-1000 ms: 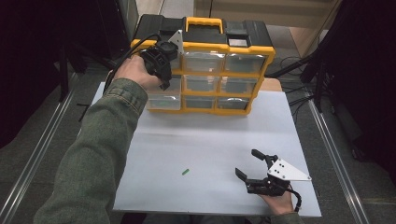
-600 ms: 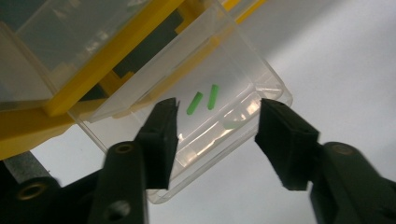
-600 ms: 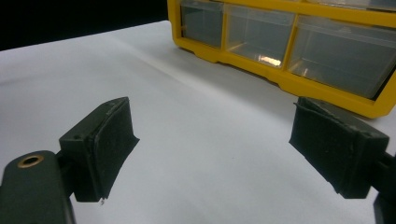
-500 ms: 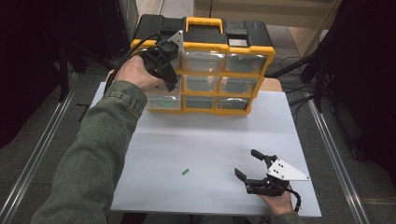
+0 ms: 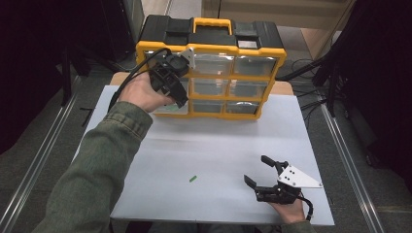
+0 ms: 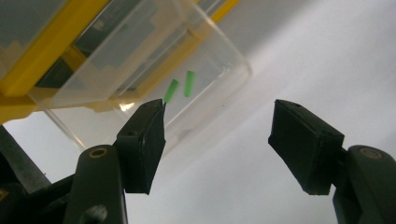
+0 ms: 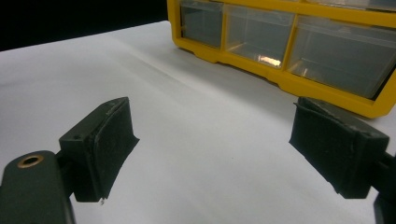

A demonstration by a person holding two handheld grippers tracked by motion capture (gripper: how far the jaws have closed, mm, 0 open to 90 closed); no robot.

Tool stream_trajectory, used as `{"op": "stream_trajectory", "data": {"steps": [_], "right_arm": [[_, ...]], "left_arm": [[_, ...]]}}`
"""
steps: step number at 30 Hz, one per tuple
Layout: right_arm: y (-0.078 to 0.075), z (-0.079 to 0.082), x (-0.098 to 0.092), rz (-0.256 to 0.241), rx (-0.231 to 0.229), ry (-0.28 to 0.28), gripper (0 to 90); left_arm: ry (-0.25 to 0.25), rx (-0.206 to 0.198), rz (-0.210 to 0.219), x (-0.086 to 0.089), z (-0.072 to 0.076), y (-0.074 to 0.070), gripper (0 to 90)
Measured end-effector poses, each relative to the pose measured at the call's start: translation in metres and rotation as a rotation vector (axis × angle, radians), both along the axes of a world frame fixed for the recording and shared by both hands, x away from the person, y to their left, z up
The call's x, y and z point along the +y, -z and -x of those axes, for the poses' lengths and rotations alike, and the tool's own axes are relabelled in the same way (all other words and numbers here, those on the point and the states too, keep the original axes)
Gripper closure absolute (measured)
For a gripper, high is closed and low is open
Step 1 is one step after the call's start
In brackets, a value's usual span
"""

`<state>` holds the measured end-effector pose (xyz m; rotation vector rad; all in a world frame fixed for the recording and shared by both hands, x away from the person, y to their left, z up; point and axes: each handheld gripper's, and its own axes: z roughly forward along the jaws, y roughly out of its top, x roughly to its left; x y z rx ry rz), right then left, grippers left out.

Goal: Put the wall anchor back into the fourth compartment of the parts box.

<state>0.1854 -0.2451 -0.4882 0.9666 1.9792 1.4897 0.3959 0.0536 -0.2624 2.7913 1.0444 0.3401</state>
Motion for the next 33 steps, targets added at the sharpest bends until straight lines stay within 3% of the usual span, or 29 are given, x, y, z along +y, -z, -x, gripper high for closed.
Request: {"op": "stream_trajectory", "data": {"steps": [4, 8, 13, 18, 25, 31, 33], "right_arm": [[0.000, 0.001, 0.000, -0.007, 0.006, 0.004, 13.8], [0.000, 0.000, 0.000, -0.002, 0.003, 0.001, 13.8], [-0.001, 0.000, -0.001, -0.001, 0.002, 0.008, 13.8], [0.000, 0.000, 0.000, 0.005, 0.004, 0.005, 13.8], [0.000, 0.000, 0.000, 0.004, 0.004, 0.003, 13.8], [0.000, 0.000, 0.001, 0.006, 0.004, -0.003, 13.8], [0.000, 0.000, 0.000, 0.007, 0.003, -0.003, 13.9]], "left_arm": [[0.028, -0.013, 0.001, -0.002, 0.019, 0.007, 35.2], [0.055, -0.010, 0.056, -0.001, 0.037, 0.022, 35.2], [0.081, 0.024, 0.026, -0.004, 0.055, 0.053, 35.2], [0.100, 0.064, -0.001, -0.009, 0.067, 0.080, 35.2], [0.110, 0.120, 0.019, -0.013, 0.079, 0.114, 35.4], [0.110, 0.168, 0.014, -0.014, 0.084, 0.142, 35.4], [0.122, 0.180, -0.005, -0.017, 0.086, 0.152, 35.4]]}}
